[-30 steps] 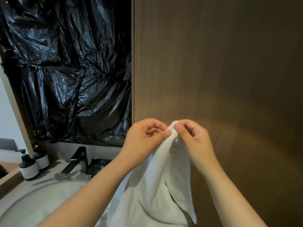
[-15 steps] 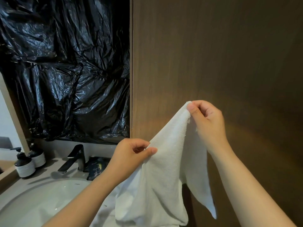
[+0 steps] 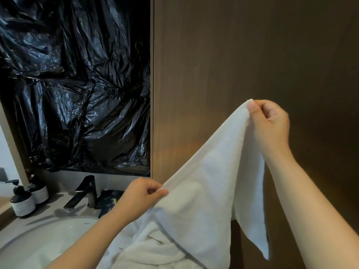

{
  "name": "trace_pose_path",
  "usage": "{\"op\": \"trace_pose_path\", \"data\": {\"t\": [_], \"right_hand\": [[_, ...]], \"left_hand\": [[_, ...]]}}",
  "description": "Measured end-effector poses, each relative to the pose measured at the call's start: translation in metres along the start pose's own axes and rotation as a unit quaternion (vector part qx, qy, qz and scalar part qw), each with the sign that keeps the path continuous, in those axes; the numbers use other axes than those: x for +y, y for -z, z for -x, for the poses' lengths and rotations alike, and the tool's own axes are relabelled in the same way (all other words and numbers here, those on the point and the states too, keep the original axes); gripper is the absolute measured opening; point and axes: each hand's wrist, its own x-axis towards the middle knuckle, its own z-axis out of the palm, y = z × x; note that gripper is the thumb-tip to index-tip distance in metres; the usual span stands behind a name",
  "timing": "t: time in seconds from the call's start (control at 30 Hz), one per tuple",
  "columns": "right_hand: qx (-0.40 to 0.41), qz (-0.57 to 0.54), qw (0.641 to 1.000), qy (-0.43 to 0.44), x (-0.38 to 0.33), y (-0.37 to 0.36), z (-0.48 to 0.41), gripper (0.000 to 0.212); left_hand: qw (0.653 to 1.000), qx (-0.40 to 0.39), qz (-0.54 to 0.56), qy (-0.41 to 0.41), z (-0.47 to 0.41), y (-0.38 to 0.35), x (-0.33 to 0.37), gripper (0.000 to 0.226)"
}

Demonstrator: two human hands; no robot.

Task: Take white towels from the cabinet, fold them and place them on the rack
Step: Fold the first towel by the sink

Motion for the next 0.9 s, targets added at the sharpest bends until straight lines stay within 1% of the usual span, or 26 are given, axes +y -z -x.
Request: {"op": "trace_pose_path", "data": {"t": [0.2, 0.3, 0.37, 0.47, 0.57, 0.63, 0.73, 0.77, 0.83, 0.9], "right_hand": [[0.016, 0.006, 1.0, -0.015, 0.01, 0.02, -0.009, 0.02], [0.024, 0.003, 0.999, -0.031, 0.016, 0.028, -0.013, 0.016], [0.04, 0.004, 0.998, -0.038, 0.019, 0.034, -0.019, 0.014], [0.072, 0.001, 0.996, -0.049, 0.023, 0.043, -0.03, 0.014], [0.102, -0.007, 0.993, -0.057, 0.025, 0.05, -0.04, 0.018], [0.111, -0.017, 0.991, -0.069, 0.025, 0.052, -0.043, 0.02], [0.129, -0.025, 0.988, -0.084, 0.025, 0.054, -0.041, 0.018], [0.137, -0.027, 0.987, -0.08, 0.026, 0.055, -0.04, 0.019], [0.148, -0.028, 0.986, -0.068, 0.029, 0.056, -0.039, 0.021], [0.142, -0.021, 0.987, -0.071, 0.03, 0.054, -0.039, 0.024]], "left_hand": [[0.997, 0.005, -0.077, 0.01, -0.011, 0.02, -0.012, 0.021], [0.994, 0.026, -0.104, 0.0, -0.025, 0.041, -0.01, 0.014], [0.992, 0.063, -0.112, -0.016, -0.038, 0.058, -0.001, 0.01], [0.986, 0.142, -0.079, -0.03, -0.063, 0.092, 0.021, 0.007], [0.977, 0.209, -0.011, -0.04, -0.085, 0.122, 0.046, 0.005], [0.965, 0.255, 0.04, -0.048, -0.094, 0.131, 0.061, 0.003], [0.943, 0.3, 0.128, -0.066, -0.099, 0.134, 0.073, 0.017], [0.937, 0.31, 0.141, -0.076, -0.099, 0.134, 0.074, 0.018], [0.922, 0.338, 0.165, -0.092, -0.098, 0.132, 0.075, 0.015], [0.913, 0.368, 0.15, -0.086, -0.098, 0.127, 0.075, 0.011]]}}
